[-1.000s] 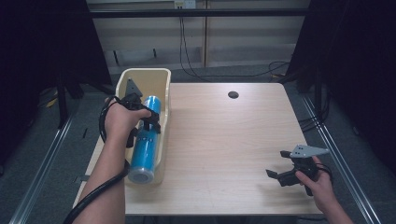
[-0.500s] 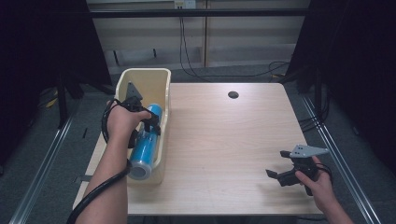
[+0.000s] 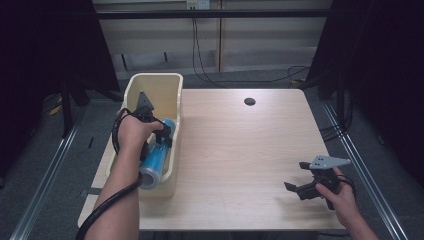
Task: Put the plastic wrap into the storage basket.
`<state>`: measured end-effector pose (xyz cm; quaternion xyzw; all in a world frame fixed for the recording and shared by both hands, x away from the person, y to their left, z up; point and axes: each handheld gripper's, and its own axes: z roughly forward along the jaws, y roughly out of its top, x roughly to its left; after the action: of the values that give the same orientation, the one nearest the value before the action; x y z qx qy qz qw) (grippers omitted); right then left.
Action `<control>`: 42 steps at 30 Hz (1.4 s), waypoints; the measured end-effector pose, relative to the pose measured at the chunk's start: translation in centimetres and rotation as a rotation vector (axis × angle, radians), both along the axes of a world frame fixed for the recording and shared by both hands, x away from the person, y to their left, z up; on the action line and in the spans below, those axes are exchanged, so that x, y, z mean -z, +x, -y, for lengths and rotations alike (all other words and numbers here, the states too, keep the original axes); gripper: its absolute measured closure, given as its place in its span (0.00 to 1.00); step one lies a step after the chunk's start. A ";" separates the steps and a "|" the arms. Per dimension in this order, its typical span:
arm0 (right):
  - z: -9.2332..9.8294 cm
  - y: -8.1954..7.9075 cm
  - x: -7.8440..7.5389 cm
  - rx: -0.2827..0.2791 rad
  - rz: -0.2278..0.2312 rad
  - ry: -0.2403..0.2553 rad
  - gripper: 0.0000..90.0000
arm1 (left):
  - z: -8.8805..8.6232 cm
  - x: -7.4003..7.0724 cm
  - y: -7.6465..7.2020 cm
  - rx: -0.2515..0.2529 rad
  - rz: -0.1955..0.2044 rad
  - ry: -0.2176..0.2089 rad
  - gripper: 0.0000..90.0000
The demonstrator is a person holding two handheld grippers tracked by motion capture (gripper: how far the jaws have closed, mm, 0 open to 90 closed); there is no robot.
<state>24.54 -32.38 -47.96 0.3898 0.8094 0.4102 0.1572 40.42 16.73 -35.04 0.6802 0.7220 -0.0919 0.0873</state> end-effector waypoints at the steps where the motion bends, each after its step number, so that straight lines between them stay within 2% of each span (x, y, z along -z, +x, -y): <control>1: 0.0 0.0 0.0 -0.003 -0.001 0.002 0.02 | 0.0 0.0 0.0 0.001 0.004 0.000 0.36; 2: 0.0 0.0 0.0 -0.003 -0.001 0.000 0.02 | 0.0 0.1 0.0 -0.011 0.004 -0.004 0.36; 7: 0.0 0.0 0.0 0.000 -0.001 -0.001 0.02 | -0.1 0.1 0.1 -0.005 -0.015 -0.004 0.36; 8: 0.0 0.0 0.0 -0.003 -0.002 -0.001 0.02 | 0.1 0.3 0.0 -0.036 0.004 0.008 0.36; 9: 0.0 0.0 0.0 0.000 -0.002 0.001 0.02 | 0.0 0.3 0.0 -0.041 0.000 0.008 0.36; 13: 0.0 0.0 0.0 -0.003 -0.005 0.000 0.02 | -0.2 0.3 0.1 -0.013 -0.019 0.008 0.36; 14: 0.0 0.0 0.0 -0.005 -0.005 0.000 0.02 | -0.1 0.3 0.1 -0.019 -0.020 0.008 0.36; 15: 0.0 0.0 0.0 -0.001 -0.002 -0.002 0.02 | -0.2 0.3 0.2 -0.001 -0.022 0.006 0.36; 18: 0.0 0.0 0.0 0.000 -0.001 -0.002 0.02 | -0.1 0.4 0.3 -0.016 -0.034 -0.004 0.36; 19: 0.0 0.0 0.0 0.005 0.003 -0.003 0.02 | 0.0 0.5 0.3 -0.019 -0.028 0.010 0.36; 22: 0.0 0.0 -0.1 0.005 0.002 0.007 0.02 | 0.0 0.5 0.3 -0.013 -0.032 0.019 0.36; 23: 0.0 0.0 -0.1 0.002 0.004 0.005 0.02 | 0.1 0.6 0.3 -0.041 -0.021 0.021 0.36; 24: 0.0 0.0 -0.1 0.002 0.006 0.002 0.02 | 0.0 0.6 0.3 -0.023 -0.037 0.014 0.36; 25: 0.0 0.0 0.0 0.005 0.009 -0.006 0.02 | 0.2 0.7 0.3 -0.052 -0.029 0.010 0.35; 27: 0.0 0.0 0.0 0.000 0.000 -0.001 0.02 | -0.1 0.7 0.4 -0.025 -0.046 0.004 0.35; 29: 0.0 0.0 -0.1 0.000 0.009 -0.004 0.02 | 0.1 0.7 0.4 -0.047 -0.050 0.007 0.35; 30: 0.0 0.0 -0.1 0.002 0.009 -0.002 0.02 | 0.0 0.8 0.5 -0.025 -0.057 0.012 0.35; 31: 0.0 0.0 -0.1 0.003 0.007 0.000 0.02 | 0.1 0.9 0.5 -0.049 -0.053 0.013 0.35; 34: 0.1 0.0 -0.1 0.003 0.010 0.000 0.02 | 0.0 0.9 0.5 -0.022 -0.056 0.006 0.35; 36: 0.1 0.0 -0.2 0.004 0.011 0.000 0.02 | 0.3 0.9 0.6 -0.053 -0.042 0.006 0.35; 40: 0.0 0.0 -0.1 0.000 0.006 0.000 0.02 | 0.2 0.9 0.7 -0.026 -0.058 0.017 0.35; 42: 0.0 0.0 -0.1 -0.003 0.004 -0.003 0.02 | 0.2 1.0 0.7 -0.041 -0.061 0.009 0.35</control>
<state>24.54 -32.42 -47.87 0.3876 0.8102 0.4100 0.1588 41.11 16.49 -36.04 0.6626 0.7385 -0.1072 0.0640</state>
